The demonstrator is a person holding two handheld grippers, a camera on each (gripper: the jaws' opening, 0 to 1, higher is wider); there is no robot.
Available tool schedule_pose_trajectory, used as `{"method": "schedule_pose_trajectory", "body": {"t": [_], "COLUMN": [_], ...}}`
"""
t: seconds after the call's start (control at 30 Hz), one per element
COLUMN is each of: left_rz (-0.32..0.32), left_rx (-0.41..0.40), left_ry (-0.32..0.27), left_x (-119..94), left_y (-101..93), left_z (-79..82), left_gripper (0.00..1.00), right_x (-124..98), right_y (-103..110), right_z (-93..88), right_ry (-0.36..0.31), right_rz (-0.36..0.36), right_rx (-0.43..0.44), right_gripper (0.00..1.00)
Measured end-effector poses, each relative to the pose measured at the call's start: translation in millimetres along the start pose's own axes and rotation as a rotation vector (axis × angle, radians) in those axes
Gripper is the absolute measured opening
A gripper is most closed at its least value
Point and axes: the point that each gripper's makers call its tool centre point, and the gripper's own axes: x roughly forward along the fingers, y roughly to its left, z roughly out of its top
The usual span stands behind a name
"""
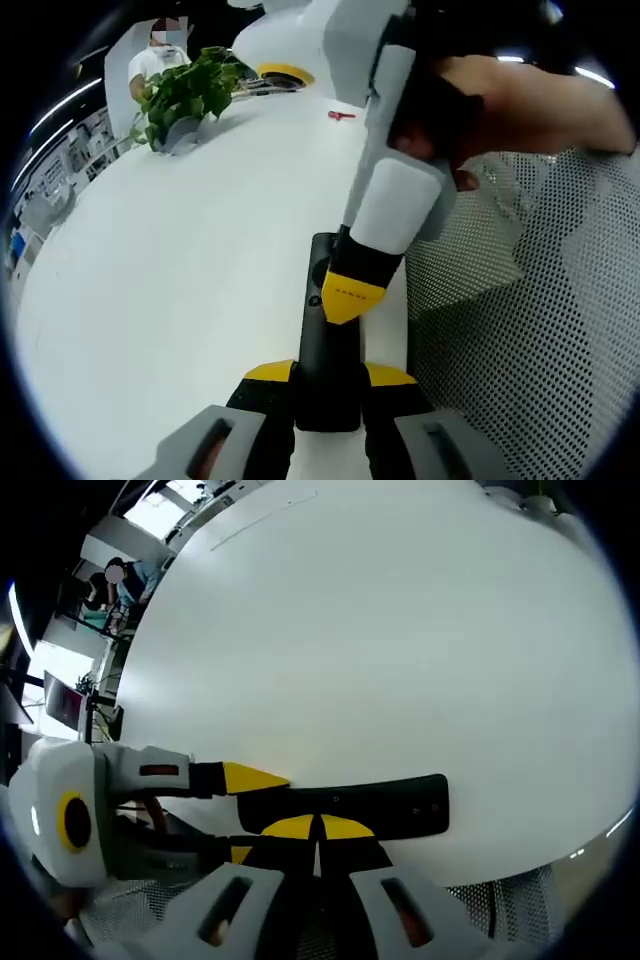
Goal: Press the specified remote control buttons in sequence, fully releasing each button before pressing the next.
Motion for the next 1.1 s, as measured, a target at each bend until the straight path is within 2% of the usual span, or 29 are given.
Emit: {"method": "schedule_pose_trajectory", "body": {"t": [0.17,0.33,0.37,0.6,0.8,1.1], "left_rz": [0.003,0.009,0.009,0.011,0.008,0.020], "left_rx": [0.017,0.005,0.002,0.047,0.051,0.095], "left_ry": [0.022,0.043,0.045,0.076,0.069,0.052], "left_x": [-3,-8,-8,-7,-6,-1], "left_y": [-1.0,1.9,1.8,1.2,2.2,2.0], "left_z": [-4.7,-10.7,-11.1,-11.1,-9.3,-4.0], "left_gripper": [0.25,0.25,0.24,0.24,0.24,0.24], "right_x": [2,1,1,1,-4,-1], "right_y": [-1,0,1,2,5,0], "right_z": [1.9,2.4,1.7,0.4,11.0,7.8], "right_ry": [0.001,-0.015,-0.008,0.015,-0.042,-0.026], "right_rz": [-0.033,0.021,0.025,0.014,0.058,0.039], "right_rx": [-0.041,-0.018,-0.036,-0.052,-0.011,-0.005], "right_gripper": [0.00,0.00,0.00,0.00,0.00,0.00]}}
